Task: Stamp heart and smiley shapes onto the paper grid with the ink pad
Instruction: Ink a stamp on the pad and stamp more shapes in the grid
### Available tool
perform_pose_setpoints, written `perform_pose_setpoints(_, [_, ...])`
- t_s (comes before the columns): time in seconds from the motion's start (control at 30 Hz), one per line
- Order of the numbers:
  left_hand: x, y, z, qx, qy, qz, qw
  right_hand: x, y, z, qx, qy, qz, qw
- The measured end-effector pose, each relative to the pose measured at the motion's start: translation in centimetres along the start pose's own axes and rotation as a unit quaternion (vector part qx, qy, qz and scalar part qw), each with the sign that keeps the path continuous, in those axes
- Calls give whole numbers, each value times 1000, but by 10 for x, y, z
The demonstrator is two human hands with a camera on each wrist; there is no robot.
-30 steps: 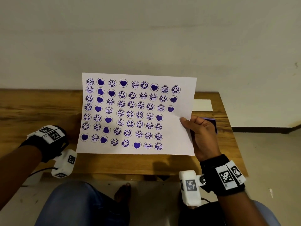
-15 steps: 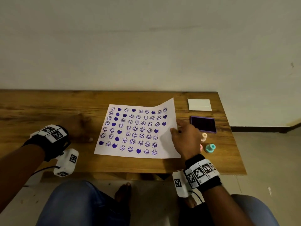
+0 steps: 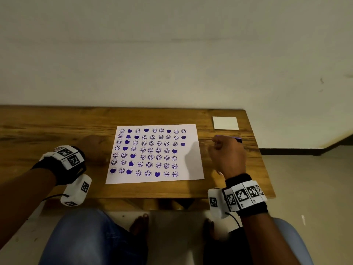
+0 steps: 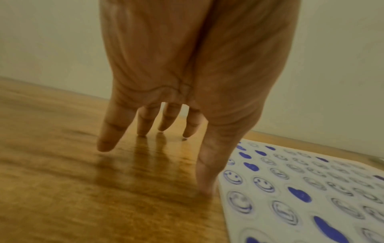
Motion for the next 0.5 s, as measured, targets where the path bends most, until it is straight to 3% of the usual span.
perform_pose_setpoints(0.23, [-4, 102, 41, 155, 100, 101, 978, -36, 42, 3, 28, 13, 72, 997])
perform_pose_setpoints(0.37, [15, 177, 70, 252, 83, 185, 946, -29, 46, 4, 27, -2, 114, 993])
perform_pose_setpoints(0.5, [34, 227, 85, 296, 64, 252, 919, -20, 45, 4, 16, -11, 138, 990])
Point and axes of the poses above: each hand's wrist, its own z-axis away from the middle knuckle, its own x-axis out of the palm, y = z × x, the point moved 8 cm from there along -z, towards the middle knuckle
